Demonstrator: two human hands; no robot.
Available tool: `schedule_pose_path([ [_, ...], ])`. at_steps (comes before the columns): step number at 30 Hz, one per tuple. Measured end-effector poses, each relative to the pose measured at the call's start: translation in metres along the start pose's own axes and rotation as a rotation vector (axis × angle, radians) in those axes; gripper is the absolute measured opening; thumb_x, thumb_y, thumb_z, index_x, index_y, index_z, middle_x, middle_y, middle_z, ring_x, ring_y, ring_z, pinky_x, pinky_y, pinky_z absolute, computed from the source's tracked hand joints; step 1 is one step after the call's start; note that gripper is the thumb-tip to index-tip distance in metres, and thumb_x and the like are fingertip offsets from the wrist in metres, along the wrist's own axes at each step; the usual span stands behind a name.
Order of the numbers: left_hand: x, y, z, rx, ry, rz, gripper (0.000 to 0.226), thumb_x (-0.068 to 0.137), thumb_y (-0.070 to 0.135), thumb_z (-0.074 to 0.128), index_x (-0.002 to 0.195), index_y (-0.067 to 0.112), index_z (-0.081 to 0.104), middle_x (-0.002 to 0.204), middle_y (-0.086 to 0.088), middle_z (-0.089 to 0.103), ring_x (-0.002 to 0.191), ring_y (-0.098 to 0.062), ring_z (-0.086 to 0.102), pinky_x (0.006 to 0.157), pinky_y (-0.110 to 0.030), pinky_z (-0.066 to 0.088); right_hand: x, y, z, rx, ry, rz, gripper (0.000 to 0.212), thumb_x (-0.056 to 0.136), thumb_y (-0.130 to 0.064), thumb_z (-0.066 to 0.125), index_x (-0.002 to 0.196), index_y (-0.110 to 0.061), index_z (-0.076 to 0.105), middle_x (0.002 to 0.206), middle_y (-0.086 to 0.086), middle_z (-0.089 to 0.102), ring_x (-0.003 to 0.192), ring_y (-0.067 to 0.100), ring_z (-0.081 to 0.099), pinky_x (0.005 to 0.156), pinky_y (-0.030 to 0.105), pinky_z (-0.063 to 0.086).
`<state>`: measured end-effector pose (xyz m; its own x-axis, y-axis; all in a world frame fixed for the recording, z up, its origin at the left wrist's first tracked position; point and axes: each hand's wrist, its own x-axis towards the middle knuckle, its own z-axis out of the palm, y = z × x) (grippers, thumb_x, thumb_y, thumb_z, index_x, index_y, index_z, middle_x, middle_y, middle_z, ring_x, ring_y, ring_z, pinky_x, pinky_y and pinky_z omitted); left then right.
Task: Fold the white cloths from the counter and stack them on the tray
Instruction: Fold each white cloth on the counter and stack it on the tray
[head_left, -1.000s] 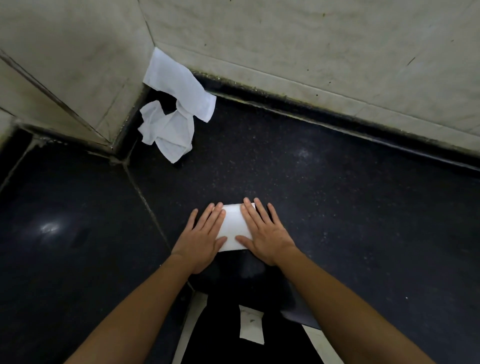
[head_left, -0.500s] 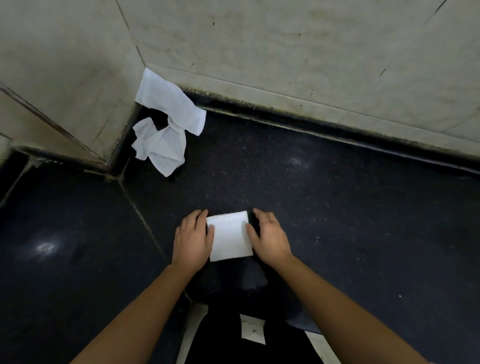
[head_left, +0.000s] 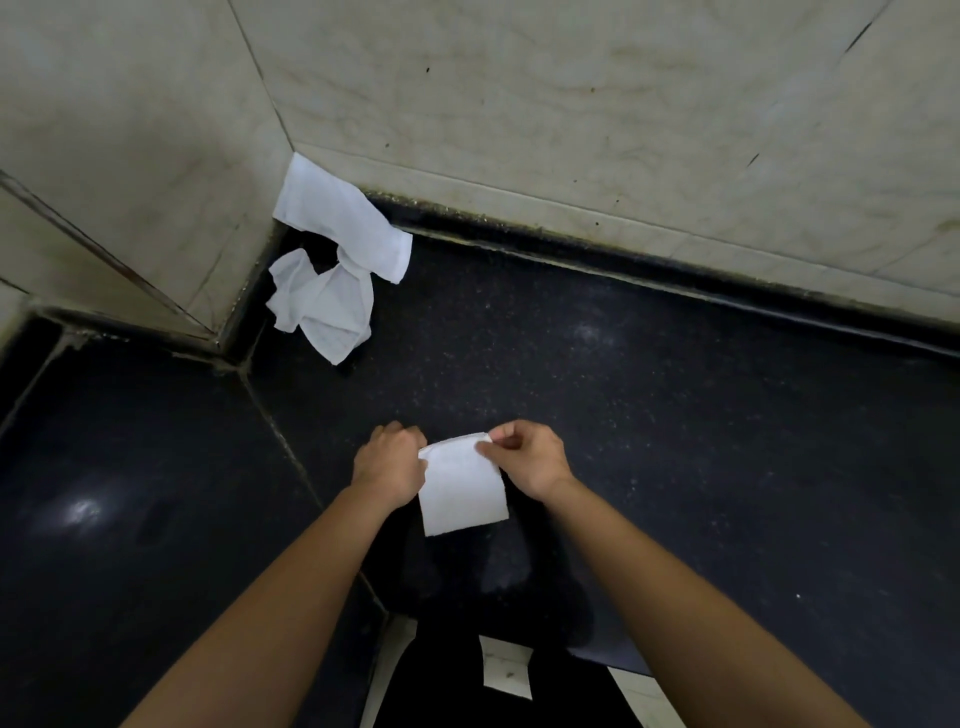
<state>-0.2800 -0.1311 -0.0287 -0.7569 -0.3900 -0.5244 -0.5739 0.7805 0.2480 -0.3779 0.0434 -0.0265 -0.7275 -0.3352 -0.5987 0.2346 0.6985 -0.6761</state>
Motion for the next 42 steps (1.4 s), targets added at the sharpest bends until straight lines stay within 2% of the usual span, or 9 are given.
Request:
schedule_pose_path([
  [5, -0.025, -0.006, -0.007, -0.238, 0.034, 0.067, 0.005, 0.089, 0.023, 0.064, 0.091, 0.027, 0.061, 0.104, 0.004, 0.057, 0.104, -0.018, 0.056, 0.083, -0.033, 0.049, -0.025, -0.002, -0.018, 0.080, -0.069, -0.097, 0.024, 0.082, -0.025, 0.082, 0.104, -0.025, 0.071, 0.089, -0.008, 0.069, 0.091, 0.007, 0.068, 0.090, 0.024, 0.056],
  [8, -0.044, -0.007, -0.014, -0.425, 0.085, 0.090, 0.020, 0.084, 0.019, 0.069, 0.079, 0.033, 0.056, 0.089, 0.011, 0.066, 0.089, -0.011, 0.064, 0.078, -0.037, 0.055, -0.041, -0.008, -0.029, 0.022, -0.107, -0.172, 0.024, 0.085, -0.023, 0.079, 0.109, -0.025, 0.074, 0.101, -0.013, 0.071, 0.096, 0.002, 0.068, 0.094, 0.025, 0.055],
  [11, -0.060, -0.005, -0.024, -0.559, 0.165, 0.136, 0.024, 0.083, 0.014, 0.072, 0.083, 0.033, 0.058, 0.085, 0.012, 0.068, 0.084, -0.003, 0.065, 0.078, -0.034, 0.057, -0.058, -0.014, -0.045, -0.111, -0.060, -0.308, 0.013, 0.087, -0.026, 0.077, 0.098, -0.032, 0.075, 0.100, -0.016, 0.073, 0.093, -0.002, 0.067, 0.089, 0.025, 0.056],
  [15, -0.067, 0.006, -0.038, -0.636, 0.173, 0.257, 0.037, 0.082, 0.015, 0.075, 0.114, 0.032, 0.066, 0.095, 0.015, 0.069, 0.091, 0.001, 0.064, 0.087, -0.027, 0.055, -0.080, -0.014, -0.067, -0.154, 0.040, -0.421, 0.012, 0.087, -0.030, 0.076, 0.098, -0.035, 0.074, 0.100, -0.016, 0.071, 0.094, 0.000, 0.066, 0.088, 0.026, 0.055],
  [20, -0.073, 0.040, -0.051, -0.680, 0.112, 0.429, 0.020, 0.080, 0.012, 0.078, 0.092, 0.028, 0.075, 0.094, 0.012, 0.068, 0.089, -0.003, 0.065, 0.083, -0.022, 0.053, -0.110, 0.005, -0.100, -0.287, 0.145, -0.493, 0.014, 0.091, -0.034, 0.070, 0.105, -0.036, 0.070, 0.104, -0.020, 0.066, 0.099, 0.000, 0.063, 0.089, 0.026, 0.053],
  [28, -0.117, 0.144, -0.081, -0.677, -0.087, 0.621, 0.015, 0.080, 0.011, 0.080, 0.090, 0.021, 0.076, 0.090, 0.009, 0.075, 0.081, -0.011, 0.071, 0.072, -0.021, 0.056, -0.205, 0.054, -0.177, -0.371, 0.420, -0.553, 0.018, 0.094, -0.044, 0.062, 0.109, -0.035, 0.067, 0.103, -0.018, 0.063, 0.098, 0.003, 0.060, 0.083, 0.025, 0.051],
  [31, -0.155, 0.207, -0.082, -0.674, -0.116, 0.716, 0.014, 0.079, 0.010, 0.081, 0.088, 0.019, 0.076, 0.088, 0.003, 0.076, 0.077, -0.017, 0.071, 0.072, -0.027, 0.056, -0.257, 0.083, -0.220, -0.271, 0.530, -0.526, 0.021, 0.092, -0.049, 0.059, 0.107, -0.036, 0.068, 0.103, -0.018, 0.064, 0.099, 0.005, 0.062, 0.084, 0.033, 0.052],
  [35, -0.217, 0.292, -0.059, -0.725, -0.130, 0.824, 0.013, 0.078, 0.007, 0.081, 0.088, 0.015, 0.076, 0.088, -0.002, 0.076, 0.075, -0.009, 0.066, 0.069, -0.016, 0.052, -0.324, 0.139, -0.270, -0.102, 0.653, -0.504, 0.012, 0.091, -0.040, 0.067, 0.101, -0.034, 0.071, 0.101, -0.018, 0.067, 0.096, 0.007, 0.063, 0.081, 0.028, 0.051],
  [42, -0.337, 0.451, 0.040, -0.908, -0.430, 0.872, 0.016, 0.079, 0.012, 0.079, 0.094, 0.011, 0.074, 0.091, -0.006, 0.073, 0.084, -0.015, 0.066, 0.077, -0.028, 0.052, -0.456, 0.276, -0.341, 0.634, 0.699, -0.394, 0.005, 0.096, -0.019, 0.065, 0.095, -0.014, 0.066, 0.084, -0.008, 0.067, 0.084, 0.008, 0.060, 0.082, 0.030, 0.050],
])
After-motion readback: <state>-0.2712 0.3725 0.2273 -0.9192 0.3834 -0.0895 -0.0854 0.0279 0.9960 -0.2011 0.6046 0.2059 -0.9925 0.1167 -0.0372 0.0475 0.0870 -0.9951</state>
